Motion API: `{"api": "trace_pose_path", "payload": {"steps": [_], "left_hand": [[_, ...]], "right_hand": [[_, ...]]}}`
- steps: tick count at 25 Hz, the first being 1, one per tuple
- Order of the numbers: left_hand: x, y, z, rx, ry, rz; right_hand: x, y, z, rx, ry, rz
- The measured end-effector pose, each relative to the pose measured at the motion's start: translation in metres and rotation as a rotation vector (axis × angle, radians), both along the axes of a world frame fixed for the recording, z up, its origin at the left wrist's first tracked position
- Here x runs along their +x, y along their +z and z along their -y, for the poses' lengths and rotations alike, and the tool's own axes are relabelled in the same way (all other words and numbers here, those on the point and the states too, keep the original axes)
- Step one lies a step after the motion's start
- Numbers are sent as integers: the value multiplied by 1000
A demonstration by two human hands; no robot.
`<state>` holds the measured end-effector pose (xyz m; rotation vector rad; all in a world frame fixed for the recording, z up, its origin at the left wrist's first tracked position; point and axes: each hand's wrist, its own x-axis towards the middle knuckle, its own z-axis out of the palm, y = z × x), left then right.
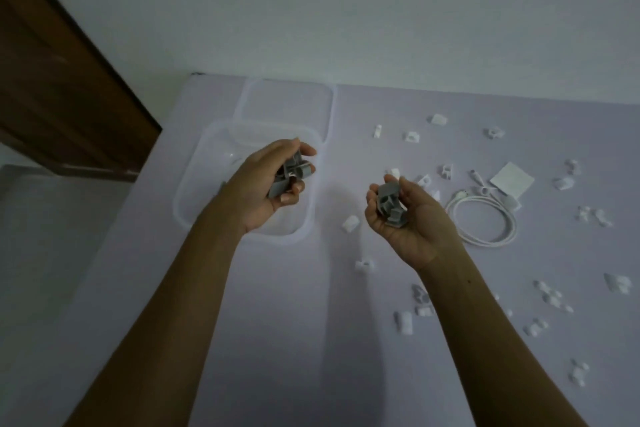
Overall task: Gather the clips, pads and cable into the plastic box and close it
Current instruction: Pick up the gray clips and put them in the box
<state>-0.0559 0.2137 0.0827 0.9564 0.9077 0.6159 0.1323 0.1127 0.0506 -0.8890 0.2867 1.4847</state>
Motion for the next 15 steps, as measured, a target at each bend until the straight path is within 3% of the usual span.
{"api": "trace_pose_path", "payload": {"steps": [6,9,12,15], "left_hand": [[-85,-9,-29,168,30,-433],[-107,-24,-43,195,-8,-553],[-111,-39,-52,275,-93,-722],[-110,-53,-61,485,-269,-971]], "right_hand": [[-71,9,-27,47,139,-9],[-102,6,-43,47,185,-42],[-121,-3,-52,58,216,-68],[-129,-12,-56,73,216,-74]]}}
